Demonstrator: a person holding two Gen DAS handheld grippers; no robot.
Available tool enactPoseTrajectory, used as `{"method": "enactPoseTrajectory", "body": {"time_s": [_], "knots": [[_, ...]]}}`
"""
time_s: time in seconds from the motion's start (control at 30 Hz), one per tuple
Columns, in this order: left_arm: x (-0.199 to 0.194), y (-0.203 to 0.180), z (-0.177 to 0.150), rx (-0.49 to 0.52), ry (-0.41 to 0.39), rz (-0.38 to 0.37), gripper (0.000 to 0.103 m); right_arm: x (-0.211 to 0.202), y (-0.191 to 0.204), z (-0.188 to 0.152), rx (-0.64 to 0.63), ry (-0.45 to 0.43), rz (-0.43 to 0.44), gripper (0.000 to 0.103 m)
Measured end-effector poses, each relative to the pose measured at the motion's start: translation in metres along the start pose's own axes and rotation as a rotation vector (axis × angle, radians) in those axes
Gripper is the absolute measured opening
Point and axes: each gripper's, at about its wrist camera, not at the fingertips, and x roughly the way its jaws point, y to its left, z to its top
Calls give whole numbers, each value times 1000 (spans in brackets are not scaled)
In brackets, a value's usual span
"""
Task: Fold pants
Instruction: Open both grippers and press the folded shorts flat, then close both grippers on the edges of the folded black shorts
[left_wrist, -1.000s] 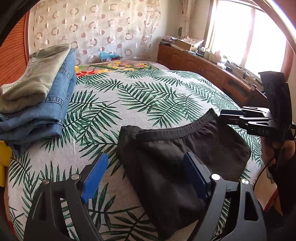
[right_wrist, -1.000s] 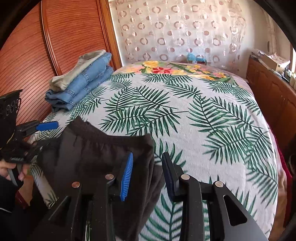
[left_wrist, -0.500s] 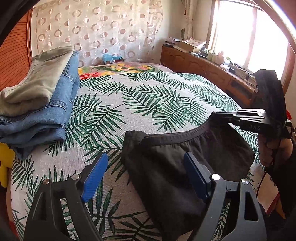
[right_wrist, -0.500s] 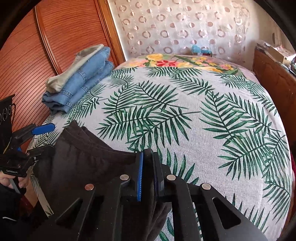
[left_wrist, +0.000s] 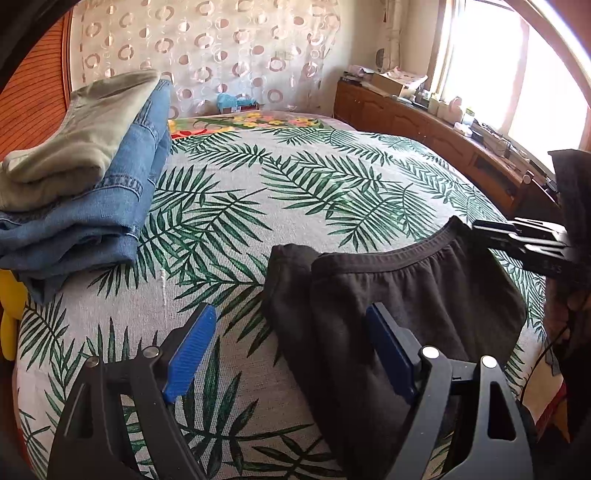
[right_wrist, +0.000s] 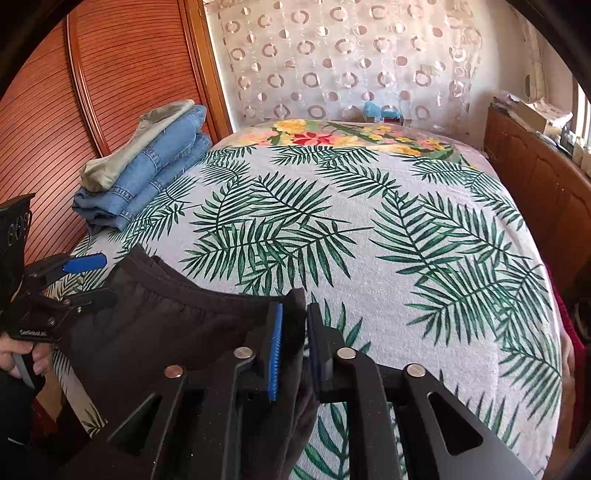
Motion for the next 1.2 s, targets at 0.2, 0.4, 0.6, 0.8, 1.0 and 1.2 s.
{"method": "enactPoseTrajectory", "body": {"time_s": [0.2,0.4,0.6,0.8,1.0,1.2], "knots": [[5,1,-2,-4,10,-1,84,-15,3,-17,-8,12,-15,49],[6,2,-3,-7,17,-1,84,-16,1,-26,14,44,-28,49],[7,1,-3,-6,19,1,84,-13,5,-30,23,43,-34,49],[7,1,-3,-7,19,0,84,-5,13,-26,1,41,-40,49],[8,0,-1,-8,28,2,84,1,14,-26,-1,27,-28,40],[12,1,9,-15,35,-13,84,3,17,-27,-13,23,-43,40]]}}
